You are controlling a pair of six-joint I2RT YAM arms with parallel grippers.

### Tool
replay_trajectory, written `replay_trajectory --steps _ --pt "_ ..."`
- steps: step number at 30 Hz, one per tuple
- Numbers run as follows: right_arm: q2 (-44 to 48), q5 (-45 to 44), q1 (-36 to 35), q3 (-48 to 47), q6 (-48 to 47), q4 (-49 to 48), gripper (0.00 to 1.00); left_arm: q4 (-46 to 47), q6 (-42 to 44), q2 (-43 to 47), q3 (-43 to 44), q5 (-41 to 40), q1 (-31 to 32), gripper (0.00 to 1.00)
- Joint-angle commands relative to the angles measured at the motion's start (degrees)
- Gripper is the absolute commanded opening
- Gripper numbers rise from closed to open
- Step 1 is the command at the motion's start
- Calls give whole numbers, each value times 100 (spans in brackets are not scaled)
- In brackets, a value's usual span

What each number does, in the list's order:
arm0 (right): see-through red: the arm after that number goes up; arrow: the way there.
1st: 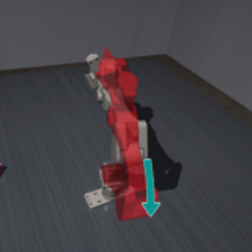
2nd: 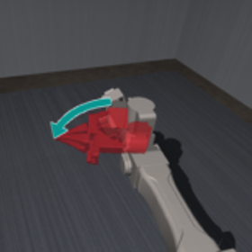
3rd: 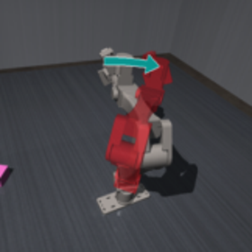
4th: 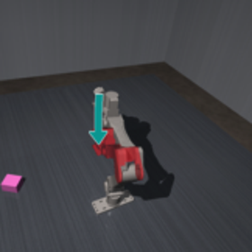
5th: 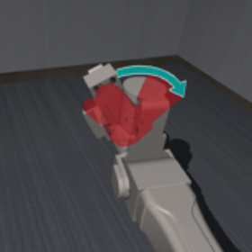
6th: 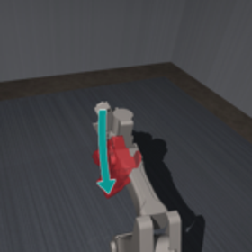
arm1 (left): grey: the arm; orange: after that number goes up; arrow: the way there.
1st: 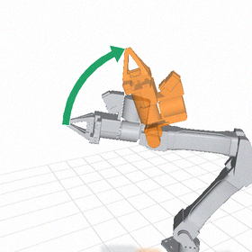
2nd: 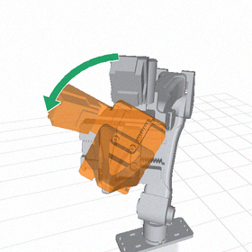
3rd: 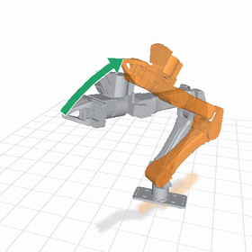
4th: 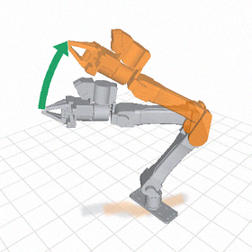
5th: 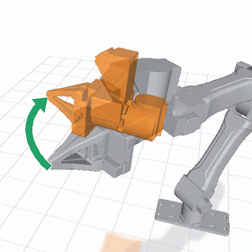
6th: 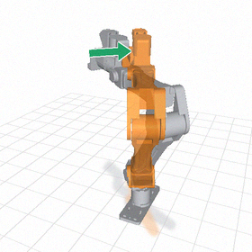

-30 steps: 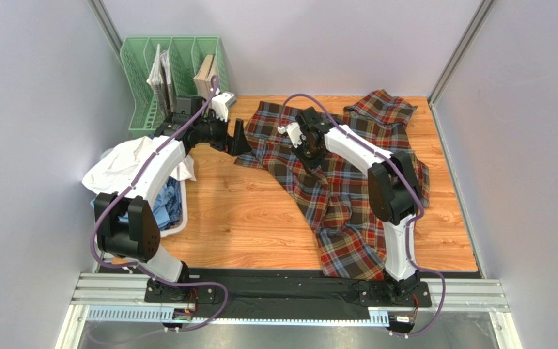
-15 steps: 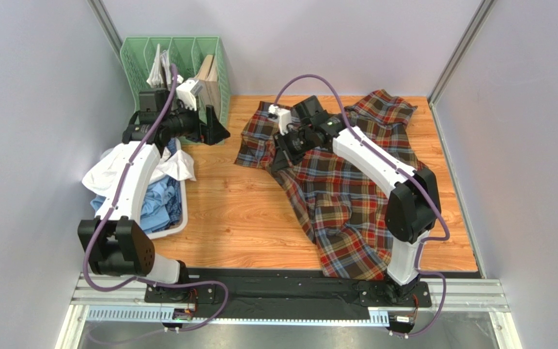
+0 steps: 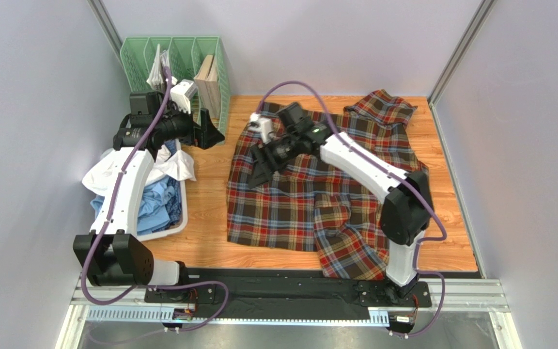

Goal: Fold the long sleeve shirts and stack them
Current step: Flatten the shirt out

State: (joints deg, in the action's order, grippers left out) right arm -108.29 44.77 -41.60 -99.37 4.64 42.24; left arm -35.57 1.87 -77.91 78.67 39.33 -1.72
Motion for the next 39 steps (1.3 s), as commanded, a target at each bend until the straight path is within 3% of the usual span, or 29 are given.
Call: replay_trajectory --steps 1,4,9,15,23,35,39 --pt "1150 -231 1311 251 -1191 1299 73 -528 971 -565 332 208 144 99" --pt "1406 -1398 2058 760 -2220 1970 69 -1100 1833 -1144 648 -459 862 99" --pt "1364 -2945 3453 1726 -3214 2193 66 -1567 2580 -2279 1342 -1671 1945 87" --pt "390 -3518 4590 1790 -3698 1982 64 -1900 2941 -3756 2196 -2428 2499 87" --pt "-297 -3739 4670 1807 -3892 1753 63 -1980 3197 -4259 1477 -2808 2668 83" --pt "-114 -3967 4013 2642 -4252 1726 63 -2375 3311 -3302 -325 -3046 2755 75" --pt "115 -3731 3818 2862 -4419 2155 64 -2524 3311 -2810 -782 -2940 2747 75"
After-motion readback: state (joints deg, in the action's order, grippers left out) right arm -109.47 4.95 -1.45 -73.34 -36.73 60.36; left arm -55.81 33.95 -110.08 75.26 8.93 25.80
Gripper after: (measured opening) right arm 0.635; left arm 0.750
